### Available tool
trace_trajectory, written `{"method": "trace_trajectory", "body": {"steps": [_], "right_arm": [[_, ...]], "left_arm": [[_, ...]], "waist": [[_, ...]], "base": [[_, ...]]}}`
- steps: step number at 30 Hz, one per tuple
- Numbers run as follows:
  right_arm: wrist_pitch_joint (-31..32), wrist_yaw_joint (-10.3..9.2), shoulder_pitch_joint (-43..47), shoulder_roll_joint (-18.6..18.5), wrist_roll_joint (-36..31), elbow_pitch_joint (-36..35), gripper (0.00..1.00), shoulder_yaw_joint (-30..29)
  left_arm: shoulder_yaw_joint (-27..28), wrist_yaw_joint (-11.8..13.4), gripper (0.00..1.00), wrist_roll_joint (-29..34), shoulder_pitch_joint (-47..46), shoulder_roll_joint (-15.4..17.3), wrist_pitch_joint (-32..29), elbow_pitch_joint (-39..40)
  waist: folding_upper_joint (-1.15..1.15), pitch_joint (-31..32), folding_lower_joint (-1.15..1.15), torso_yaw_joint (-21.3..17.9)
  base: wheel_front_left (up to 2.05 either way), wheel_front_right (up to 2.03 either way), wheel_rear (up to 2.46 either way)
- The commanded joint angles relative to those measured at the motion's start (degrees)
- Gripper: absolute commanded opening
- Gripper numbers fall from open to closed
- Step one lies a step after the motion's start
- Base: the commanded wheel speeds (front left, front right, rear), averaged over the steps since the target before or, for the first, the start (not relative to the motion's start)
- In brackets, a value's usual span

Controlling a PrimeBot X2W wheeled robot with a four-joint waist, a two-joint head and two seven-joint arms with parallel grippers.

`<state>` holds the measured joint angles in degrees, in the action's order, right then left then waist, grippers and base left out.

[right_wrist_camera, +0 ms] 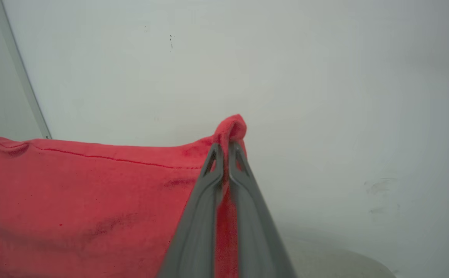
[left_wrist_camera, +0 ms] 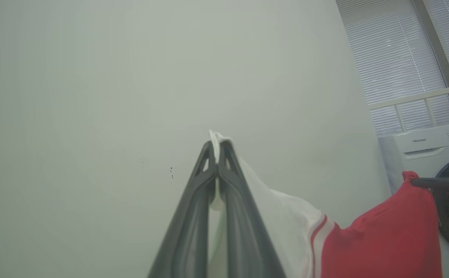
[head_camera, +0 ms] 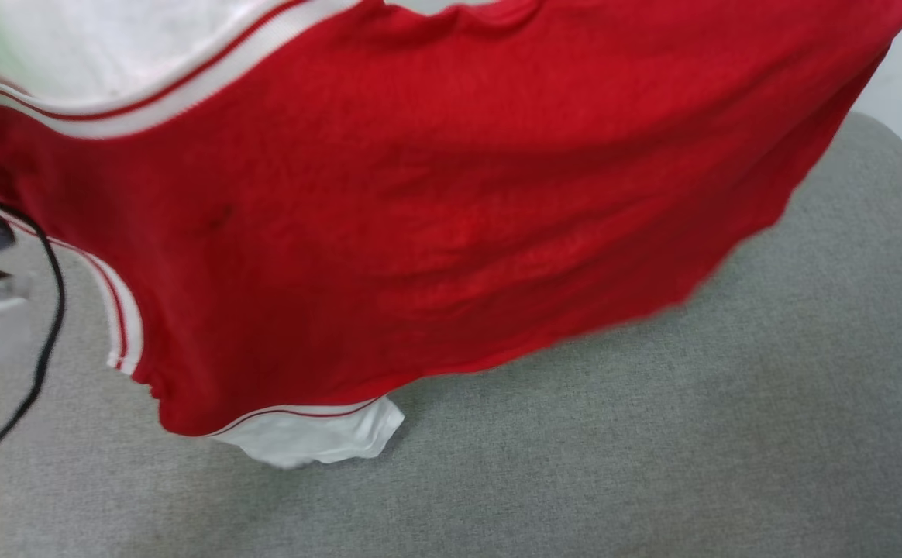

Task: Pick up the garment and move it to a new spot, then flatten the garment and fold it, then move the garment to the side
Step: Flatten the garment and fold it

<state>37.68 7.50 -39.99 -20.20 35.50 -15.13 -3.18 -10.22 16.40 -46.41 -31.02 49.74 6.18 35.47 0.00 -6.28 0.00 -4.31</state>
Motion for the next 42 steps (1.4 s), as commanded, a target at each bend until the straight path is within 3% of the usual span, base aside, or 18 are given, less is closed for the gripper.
{"method": "trace_trajectory", "body": {"steps": [1, 9, 15, 21, 25, 33, 42], "right_arm": [[0.2, -0.02, -1.1, 0.5, -0.3, -0.7, 0.0, -0.2], [-0.2, -0.02, -4.3, 1.2, -1.0, -2.2, 0.0, -0.9], [-1.5, -0.02, -9.4, 1.2, -2.1, -0.3, 0.0, -0.9], [-4.1, -0.02, -17.7, 0.6, -4.7, 4.7, 0.0, 0.4], [-7.5, -0.02, -25.1, 1.1, -7.3, 10.3, 0.0, 1.2], [-16.9, -0.03, -41.4, 2.6, -15.8, 24.9, 0.0, 1.7], [-29.9, -0.03, -53.1, 5.1, -23.8, 42.0, 0.0, -0.5]], "left_arm": [[0.8, 0.3, 0.0, -0.5, -1.3, 0.1, -0.3, 0.0], [2.8, -0.8, 0.0, -2.8, -8.0, 1.0, -2.0, -1.4], [2.1, -3.5, 0.0, -3.4, -17.0, 2.1, -4.4, -6.4], [-0.7, -8.0, 0.0, -3.1, -31.0, 2.1, -7.2, -15.0], [-4.1, -11.4, 0.0, -1.0, -42.7, 0.5, -9.0, -23.2], [-10.4, -17.0, 0.0, 5.9, -66.5, -6.5, -7.9, -43.6], [-14.0, -20.5, 0.0, 10.1, -79.2, -13.4, -0.8, -62.7]], "waist": [[0.0, -0.6, 0.0, -0.6], [0.0, -4.1, 0.0, -1.4], [0.0, -9.2, 0.0, -1.4], [0.0, -16.5, 0.0, -1.2], [0.0, -21.3, 0.0, -1.1], [0.0, -29.0, 0.0, -0.2], [0.0, -33.9, 0.0, 1.8]], "base": [[0.0, 0.0, 0.0], [0.0, 0.0, 0.0], [0.0, 0.0, 0.0], [0.0, 0.0, 0.0], [0.0, 0.0, 0.0], [0.0, 0.0, 0.0], [0.0, 0.0, 0.0]]}}
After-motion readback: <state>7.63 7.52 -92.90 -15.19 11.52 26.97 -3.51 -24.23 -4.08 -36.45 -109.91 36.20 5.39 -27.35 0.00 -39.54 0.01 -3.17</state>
